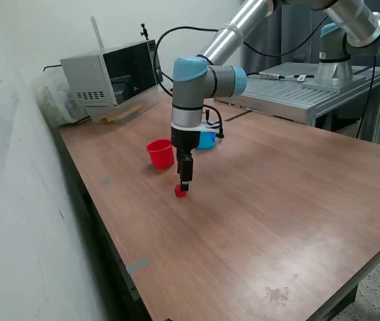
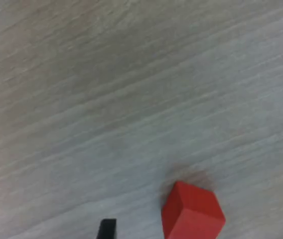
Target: Place red objects in the red bin, and blue objects in the blue bin.
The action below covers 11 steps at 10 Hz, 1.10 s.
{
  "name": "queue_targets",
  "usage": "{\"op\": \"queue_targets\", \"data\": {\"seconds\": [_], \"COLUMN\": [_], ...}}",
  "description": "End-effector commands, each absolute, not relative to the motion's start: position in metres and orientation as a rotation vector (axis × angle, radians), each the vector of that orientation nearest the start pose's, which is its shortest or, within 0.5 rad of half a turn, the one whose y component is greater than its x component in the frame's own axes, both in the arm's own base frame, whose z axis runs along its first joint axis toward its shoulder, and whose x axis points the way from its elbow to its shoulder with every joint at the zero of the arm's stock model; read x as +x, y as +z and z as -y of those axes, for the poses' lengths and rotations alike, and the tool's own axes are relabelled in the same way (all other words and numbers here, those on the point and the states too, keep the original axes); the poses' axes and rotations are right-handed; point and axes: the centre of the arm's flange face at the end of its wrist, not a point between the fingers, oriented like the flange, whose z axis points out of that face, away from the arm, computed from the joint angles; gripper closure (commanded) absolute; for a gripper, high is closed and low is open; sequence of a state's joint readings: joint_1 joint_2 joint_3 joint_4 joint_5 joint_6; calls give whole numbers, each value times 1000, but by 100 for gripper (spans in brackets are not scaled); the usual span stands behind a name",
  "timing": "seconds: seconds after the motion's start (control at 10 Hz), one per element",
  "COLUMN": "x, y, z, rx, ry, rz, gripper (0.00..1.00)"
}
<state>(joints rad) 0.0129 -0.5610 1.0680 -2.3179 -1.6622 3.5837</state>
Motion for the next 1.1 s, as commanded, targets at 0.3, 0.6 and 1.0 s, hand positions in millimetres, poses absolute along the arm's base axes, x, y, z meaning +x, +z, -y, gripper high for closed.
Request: {"op": "queue_targets", "data": {"seconds": [0.3,0.6,1.0], "x": [-818,-820,-825], "y": [106,109,112], "z": [136,137,136], "rx": [-1758,-1782,-1788], "ry": [311,320,339], "rz": [-2762,-2754,-2770], "gripper": [0,0,0]}}
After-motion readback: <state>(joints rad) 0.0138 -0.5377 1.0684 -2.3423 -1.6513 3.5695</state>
